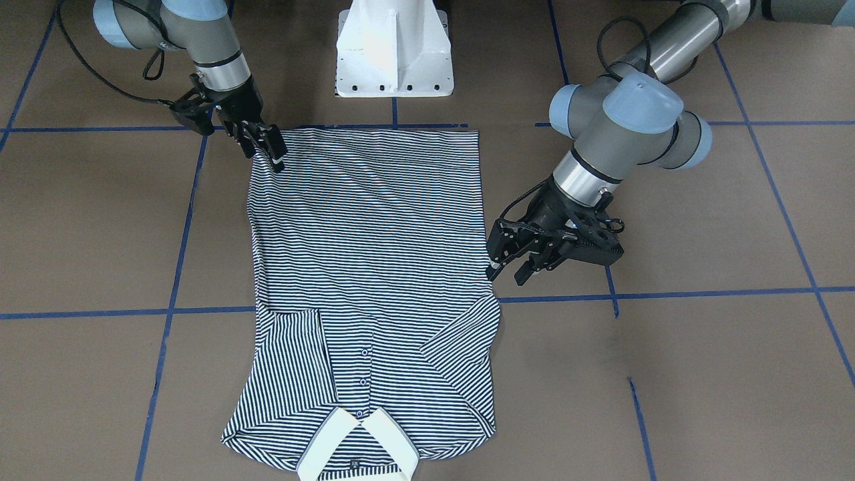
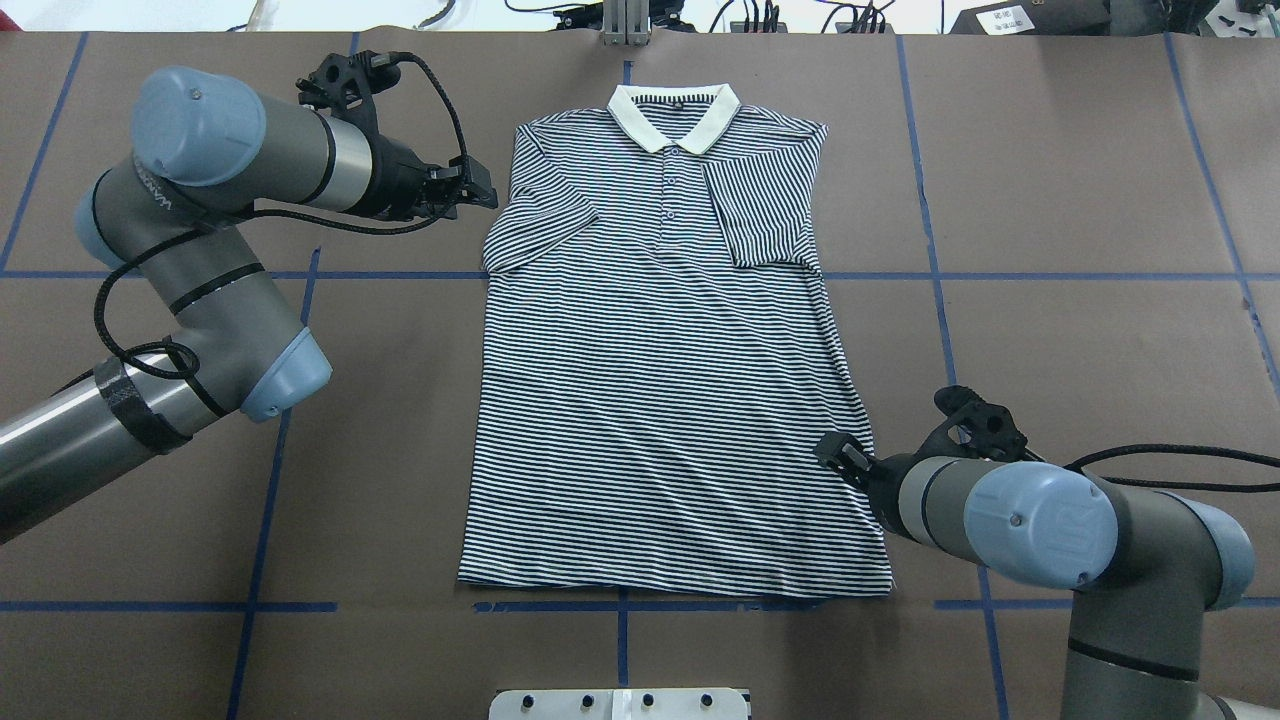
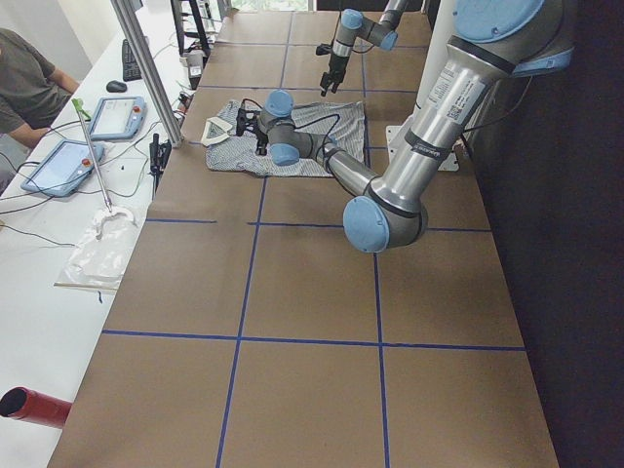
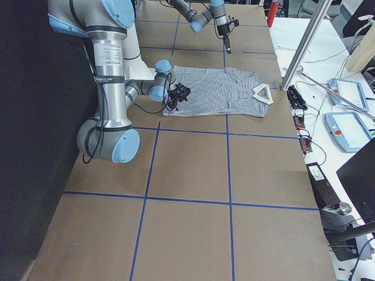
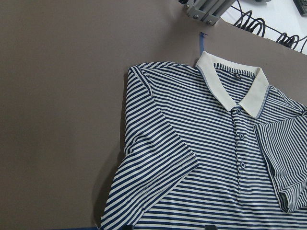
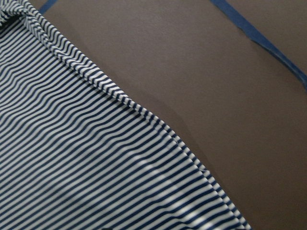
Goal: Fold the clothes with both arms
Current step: 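Move the left gripper down to the other hem corner nearest the robot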
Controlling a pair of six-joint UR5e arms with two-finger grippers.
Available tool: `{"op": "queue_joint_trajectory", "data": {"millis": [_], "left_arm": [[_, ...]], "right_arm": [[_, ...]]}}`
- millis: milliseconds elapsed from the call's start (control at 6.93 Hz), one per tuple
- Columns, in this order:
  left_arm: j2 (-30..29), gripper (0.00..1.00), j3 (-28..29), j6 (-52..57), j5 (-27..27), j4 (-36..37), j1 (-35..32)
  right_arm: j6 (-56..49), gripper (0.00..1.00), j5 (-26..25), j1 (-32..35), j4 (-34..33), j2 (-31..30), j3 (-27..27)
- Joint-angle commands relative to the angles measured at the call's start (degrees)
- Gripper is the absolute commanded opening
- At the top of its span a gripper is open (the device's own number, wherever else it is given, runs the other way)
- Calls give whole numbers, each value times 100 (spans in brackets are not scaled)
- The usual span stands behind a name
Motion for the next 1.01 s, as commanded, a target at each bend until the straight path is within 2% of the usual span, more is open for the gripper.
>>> {"op": "queue_joint_trajectory", "data": {"millis": [0, 722, 866], "left_arm": [[-4, 59, -20, -8, 18, -3, 11], [-30, 61, -11, -8, 27, -3, 20], [-30, 61, -11, -16, 27, 6, 20]], "right_arm": [[276, 88, -25, -331, -426, -27, 165], [391, 76, 344, -472, -445, -281, 148], [400, 63, 344, -542, -445, -334, 139]]}}
